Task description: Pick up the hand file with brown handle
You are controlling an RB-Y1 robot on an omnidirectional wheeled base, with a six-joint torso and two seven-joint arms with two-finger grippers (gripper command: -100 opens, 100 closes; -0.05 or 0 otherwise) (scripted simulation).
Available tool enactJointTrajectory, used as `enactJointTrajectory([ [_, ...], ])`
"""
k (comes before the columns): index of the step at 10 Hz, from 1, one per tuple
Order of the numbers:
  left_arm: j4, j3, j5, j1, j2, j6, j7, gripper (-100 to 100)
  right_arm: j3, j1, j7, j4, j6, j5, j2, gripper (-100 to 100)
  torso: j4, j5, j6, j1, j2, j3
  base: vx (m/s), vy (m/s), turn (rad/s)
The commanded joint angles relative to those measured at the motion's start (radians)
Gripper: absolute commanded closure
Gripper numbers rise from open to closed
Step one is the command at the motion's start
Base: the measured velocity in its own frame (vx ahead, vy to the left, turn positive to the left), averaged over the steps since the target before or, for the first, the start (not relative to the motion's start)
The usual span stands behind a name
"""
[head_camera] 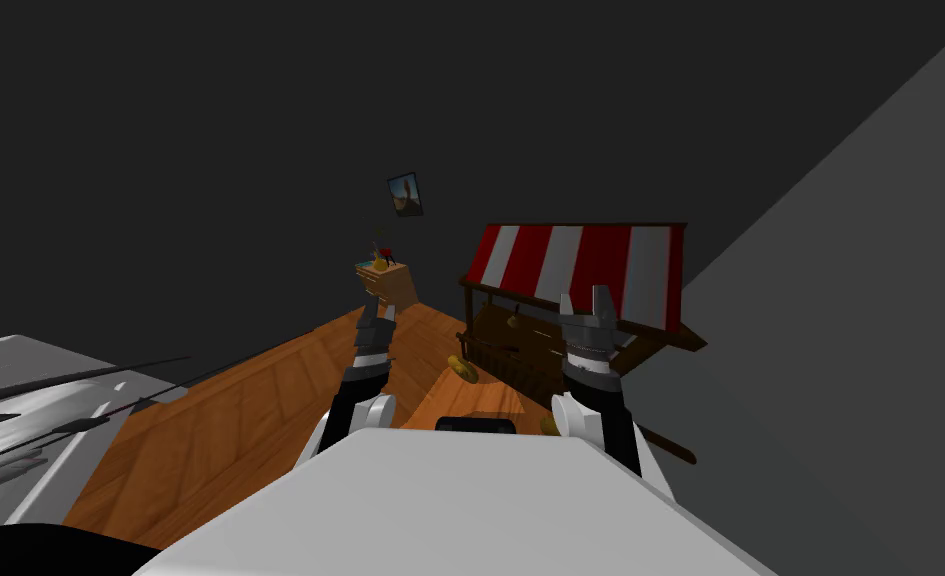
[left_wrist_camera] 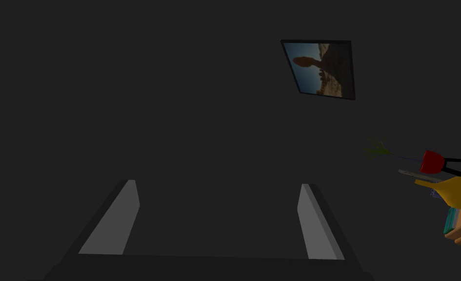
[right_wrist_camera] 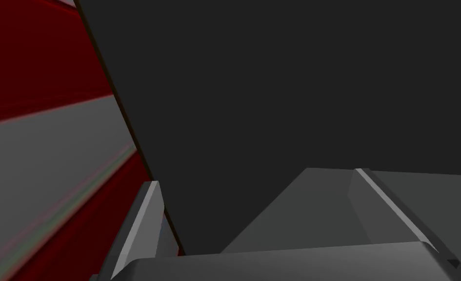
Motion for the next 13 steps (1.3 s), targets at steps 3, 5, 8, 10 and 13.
enactJointTrajectory([
  [3,0.000,0.000,0.000,0.000,0.000,0.000,0.000,0,0.006,-0.009,0.026,0.044,0.021,0.037,-0.105,-100,0.000,0.000,0.000,0.002,0.000,0.000,-0.002,0.034,0.056],
  [5,0.000,0.000,0.000,0.000,0.000,0.000,0.000,0,0.012,-0.017,0.054,0.088,0.043,0.076,-0.158,-100,0.000,0.001,0.000,0.004,0.001,0.000,-0.012,0.080,0.112],
  [8,0.000,0.000,0.000,0.000,0.000,0.000,0.000,0,0.025,-0.034,0.110,0.175,0.087,0.154,-0.224,-100,0.000,0.001,0.000,0.006,0.000,0.000,-0.010,0.094,0.136],
  [10,0.000,0.000,0.000,0.000,0.000,0.000,0.000,0,0.035,-0.047,0.155,0.237,0.122,0.216,-0.262,-100,0.000,0.002,0.000,0.007,0.001,0.000,-0.009,0.118,0.172],
  [13,0.000,0.000,0.000,0.000,0.000,0.000,0.000,0,0.047,-0.060,0.205,0.317,0.159,0.285,-0.297,-100,0.000,0.002,0.000,0.008,0.000,0.000,0.004,0.113,0.141],
])
